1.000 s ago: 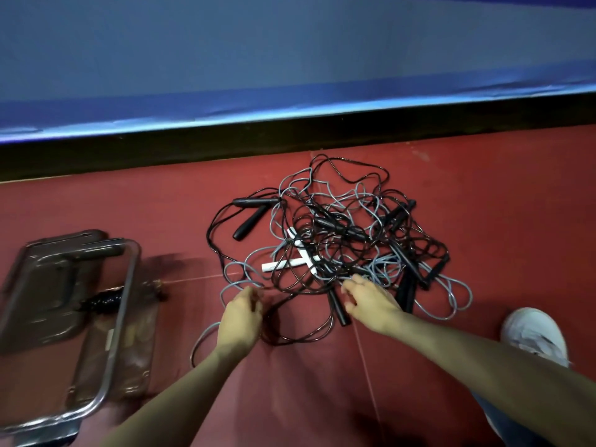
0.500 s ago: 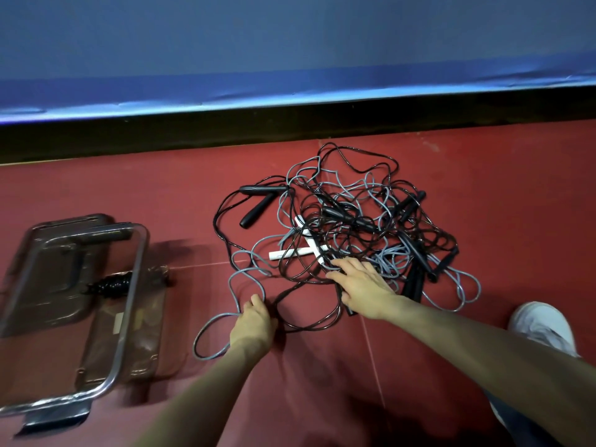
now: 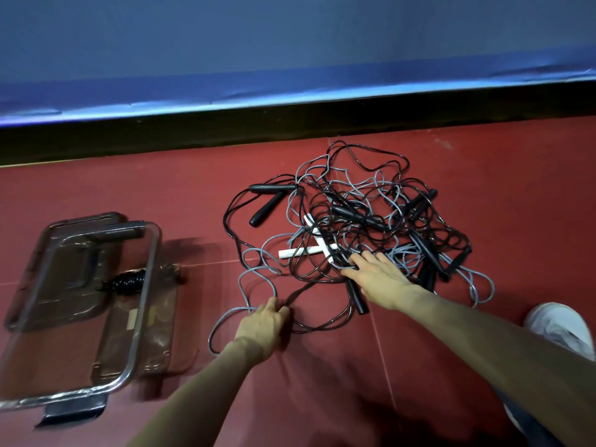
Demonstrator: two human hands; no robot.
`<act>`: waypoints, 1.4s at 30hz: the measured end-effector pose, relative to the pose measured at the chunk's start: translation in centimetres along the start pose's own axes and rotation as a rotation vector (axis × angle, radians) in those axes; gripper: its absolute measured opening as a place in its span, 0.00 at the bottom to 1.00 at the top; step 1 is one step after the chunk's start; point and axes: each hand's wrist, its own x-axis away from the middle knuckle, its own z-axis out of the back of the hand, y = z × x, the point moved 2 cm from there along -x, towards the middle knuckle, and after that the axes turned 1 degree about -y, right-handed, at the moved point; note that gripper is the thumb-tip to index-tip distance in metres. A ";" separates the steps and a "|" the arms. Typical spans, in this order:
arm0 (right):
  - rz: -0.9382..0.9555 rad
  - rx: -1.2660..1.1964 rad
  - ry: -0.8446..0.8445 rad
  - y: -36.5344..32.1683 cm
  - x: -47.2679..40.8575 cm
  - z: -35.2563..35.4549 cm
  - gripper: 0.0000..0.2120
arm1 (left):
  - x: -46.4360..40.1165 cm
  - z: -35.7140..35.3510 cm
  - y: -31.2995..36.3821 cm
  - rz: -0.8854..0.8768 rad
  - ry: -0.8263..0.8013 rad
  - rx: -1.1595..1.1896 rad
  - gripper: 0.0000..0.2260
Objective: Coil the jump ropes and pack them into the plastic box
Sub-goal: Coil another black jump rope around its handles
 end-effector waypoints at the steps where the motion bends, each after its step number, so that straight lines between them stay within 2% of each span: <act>1: -0.002 -0.002 -0.002 0.0 0.0 0.0 0.27 | -0.1 0.0 0.1 0.002 0.007 -0.079 0.13; 7: 0.007 0.022 -0.015 0.3 0.3 0.0 0.28 | -0.2 -0.5 0.5 -0.061 0.055 -0.334 0.26; 13: 0.005 0.032 -0.035 0.0 0.1 0.1 0.28 | -1.2 0.3 1.7 -0.137 0.040 -0.603 0.21; 15: 0.006 0.035 -0.032 0.0 0.0 0.2 0.26 | -1.4 0.5 1.9 -0.166 0.062 -0.618 0.19; 17: 0.004 0.036 -0.024 0.0 -0.1 0.2 0.24 | -1.3 0.9 1.5 -0.190 0.108 -0.527 0.16; 19: -0.001 0.023 -0.022 0.1 -0.2 0.1 0.22 | -1.3 1.4 0.9 -0.267 0.266 -0.423 0.12; 21: -0.022 -0.024 -0.020 0.3 -0.4 0.1 0.20 | -1.4 2.3 -0.3 -0.274 0.397 -0.239 0.15; 22: -0.038 -0.071 -0.014 0.4 -0.6 0.1 0.19 | -1.6 2.9 -0.9 -0.261 0.422 -0.075 0.17; 23: -0.055 -0.135 -0.006 0.4 -0.8 0.2 0.19 | -1.7 3.7 -1.3 -0.234 0.451 0.084 0.17; 25: -0.108 -0.354 0.020 0.2 -1.4 1.1 0.21 | -1.7 6.8 -1.6 -0.165 0.467 0.403 0.11; 28: -0.134 -0.728 0.107 -0.5 -2.2 3.9 0.20 | -1.6 12.1 -1.3 -0.114 0.554 0.690 0.08; 31: -0.113 -0.996 0.121 -1.1 -1.5 7.8 0.21 | -0.5 17.1 -0.8 -0.083 0.605 0.798 0.09; 35: -0.021 -1.069 0.036 -1.1 1.2 14.1 0.29 | 2.3 24.9 -0.5 -0.091 0.711 0.840 0.10; 37: 0.015 -1.179 0.110 -0.9 1.9 17.7 0.34 | 4.4 29.4 0.6 -0.141 0.741 0.862 0.09; 39: -0.065 -1.345 0.268 -1.1 2.4 21.0 0.36 | 6.6 33.3 2.0 -0.200 0.780 0.859 0.11; 42: -0.102 -1.461 0.475 -1.0 3.0 26.3 0.31 | 9.8 38.2 4.3 -0.271 0.804 0.857 0.12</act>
